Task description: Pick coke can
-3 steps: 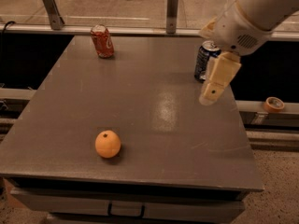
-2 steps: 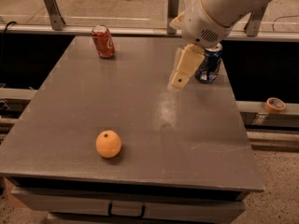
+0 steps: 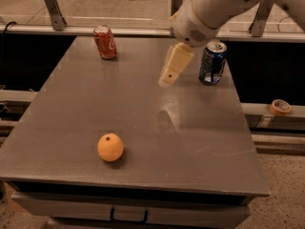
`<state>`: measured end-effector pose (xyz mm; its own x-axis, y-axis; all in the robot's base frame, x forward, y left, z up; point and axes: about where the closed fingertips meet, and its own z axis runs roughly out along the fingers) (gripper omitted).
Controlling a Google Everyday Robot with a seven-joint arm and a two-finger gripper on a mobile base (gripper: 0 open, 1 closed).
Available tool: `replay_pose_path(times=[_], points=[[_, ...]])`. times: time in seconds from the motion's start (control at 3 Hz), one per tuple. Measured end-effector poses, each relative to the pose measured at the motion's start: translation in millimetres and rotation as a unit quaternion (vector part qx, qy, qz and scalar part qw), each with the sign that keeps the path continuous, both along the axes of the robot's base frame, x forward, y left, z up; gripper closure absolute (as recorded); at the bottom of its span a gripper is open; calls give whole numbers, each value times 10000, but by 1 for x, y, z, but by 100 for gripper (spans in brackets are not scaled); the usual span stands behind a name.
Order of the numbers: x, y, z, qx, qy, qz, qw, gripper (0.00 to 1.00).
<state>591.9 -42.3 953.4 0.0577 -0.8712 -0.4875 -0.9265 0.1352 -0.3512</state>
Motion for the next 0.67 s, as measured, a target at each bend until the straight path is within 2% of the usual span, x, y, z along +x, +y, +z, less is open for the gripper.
replay_pose_path(times=[0.33,0.67], points=[[67,23,-18,266,-182,-254,9992,0],[125,42,-29,557,-359,-484,9966,0]])
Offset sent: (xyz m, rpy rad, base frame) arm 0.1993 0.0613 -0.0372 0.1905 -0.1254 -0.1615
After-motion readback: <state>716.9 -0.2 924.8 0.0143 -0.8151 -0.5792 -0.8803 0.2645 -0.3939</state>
